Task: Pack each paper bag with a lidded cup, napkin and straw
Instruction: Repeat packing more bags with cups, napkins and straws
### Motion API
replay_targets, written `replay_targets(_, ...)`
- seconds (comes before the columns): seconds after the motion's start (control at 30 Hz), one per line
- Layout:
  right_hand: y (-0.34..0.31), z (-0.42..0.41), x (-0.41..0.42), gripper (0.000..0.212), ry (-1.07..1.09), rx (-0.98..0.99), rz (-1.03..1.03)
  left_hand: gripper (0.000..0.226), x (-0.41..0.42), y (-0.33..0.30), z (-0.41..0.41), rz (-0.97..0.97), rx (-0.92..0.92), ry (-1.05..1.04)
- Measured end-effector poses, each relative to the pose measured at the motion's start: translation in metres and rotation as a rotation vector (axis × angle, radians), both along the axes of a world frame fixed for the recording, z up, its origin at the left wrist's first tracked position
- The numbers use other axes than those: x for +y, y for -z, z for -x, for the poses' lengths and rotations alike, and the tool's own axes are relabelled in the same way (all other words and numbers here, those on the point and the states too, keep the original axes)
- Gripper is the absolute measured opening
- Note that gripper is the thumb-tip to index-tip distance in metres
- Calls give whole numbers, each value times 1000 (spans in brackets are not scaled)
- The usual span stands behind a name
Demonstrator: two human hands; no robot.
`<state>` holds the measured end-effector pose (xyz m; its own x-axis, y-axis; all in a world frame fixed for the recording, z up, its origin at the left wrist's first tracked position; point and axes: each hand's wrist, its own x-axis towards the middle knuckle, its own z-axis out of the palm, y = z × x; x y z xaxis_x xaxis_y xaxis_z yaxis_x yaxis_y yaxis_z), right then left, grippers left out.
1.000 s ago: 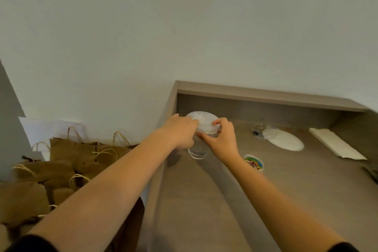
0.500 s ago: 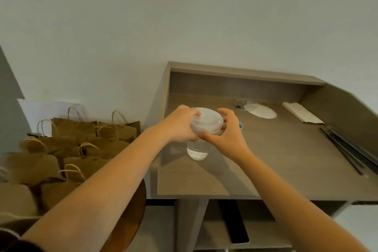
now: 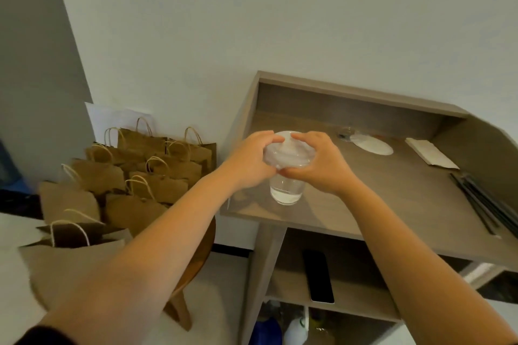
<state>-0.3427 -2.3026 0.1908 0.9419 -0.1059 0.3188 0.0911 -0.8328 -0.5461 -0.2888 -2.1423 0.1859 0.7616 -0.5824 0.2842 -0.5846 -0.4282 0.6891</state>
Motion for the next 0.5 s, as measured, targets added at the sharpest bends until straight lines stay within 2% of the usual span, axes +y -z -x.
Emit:
replay_targets(0.17,-28,25,31,74,-58,-67,-53,74,45,-20,24,143,46,-21)
replay_targets(0.27,-33,32,65,72,-158,-55,-91,70,87,-25,37,182,122,-32)
replay_targets(0.37,-22,28,107,75,-239,-12,-129,59,132,-16,42,193,193,-20)
replay_targets(0.5,7,8,168,76,-311,48,-197,59,196,4,39,200,242,-92)
